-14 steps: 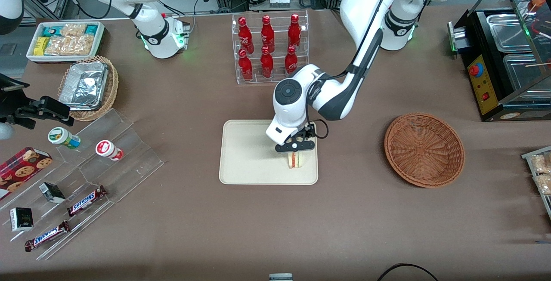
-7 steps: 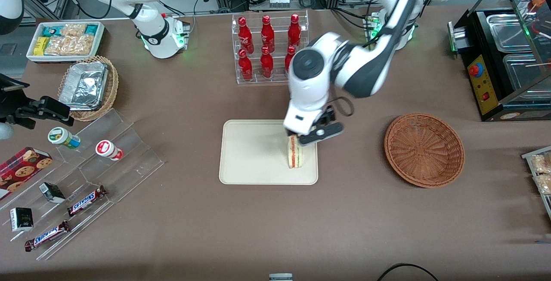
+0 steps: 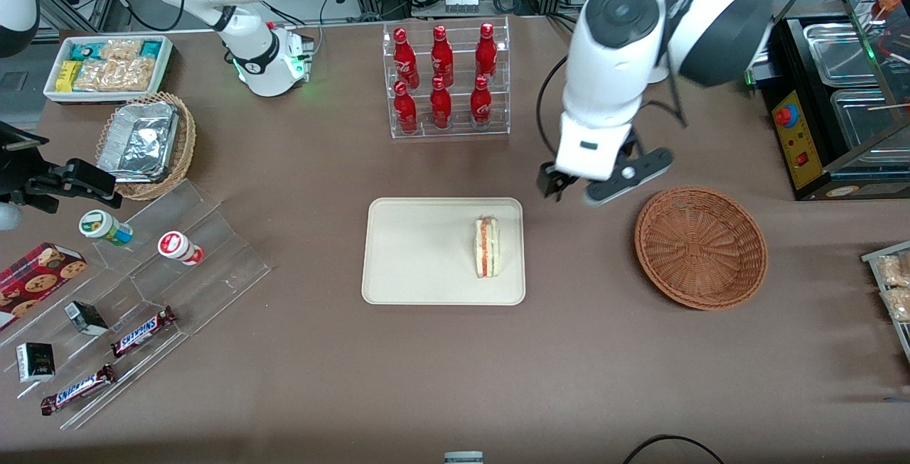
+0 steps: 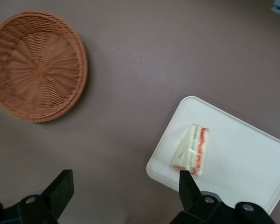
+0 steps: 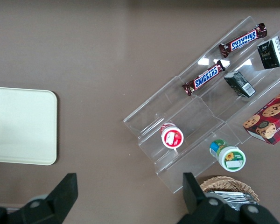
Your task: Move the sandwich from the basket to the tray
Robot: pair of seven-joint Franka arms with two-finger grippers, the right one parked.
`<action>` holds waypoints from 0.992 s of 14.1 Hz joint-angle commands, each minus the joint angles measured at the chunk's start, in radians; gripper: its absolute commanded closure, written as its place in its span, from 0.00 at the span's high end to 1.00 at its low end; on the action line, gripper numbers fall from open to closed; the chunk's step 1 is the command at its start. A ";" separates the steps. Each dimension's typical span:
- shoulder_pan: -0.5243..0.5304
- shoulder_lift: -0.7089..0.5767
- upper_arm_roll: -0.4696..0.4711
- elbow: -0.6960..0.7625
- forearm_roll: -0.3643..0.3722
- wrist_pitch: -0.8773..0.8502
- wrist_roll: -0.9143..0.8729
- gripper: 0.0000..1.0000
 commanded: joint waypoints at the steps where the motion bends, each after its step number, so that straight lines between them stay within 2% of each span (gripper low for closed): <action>1: -0.005 -0.081 0.049 -0.025 0.012 -0.075 0.067 1.00; 5: 0.015 -0.166 0.120 -0.025 0.012 -0.173 0.206 1.00; 7: 0.111 -0.207 0.097 -0.025 0.004 -0.208 0.285 1.00; 11: 0.427 -0.263 -0.112 -0.026 -0.008 -0.262 0.498 1.00; 14: 0.639 -0.281 -0.246 -0.029 -0.061 -0.294 0.624 1.00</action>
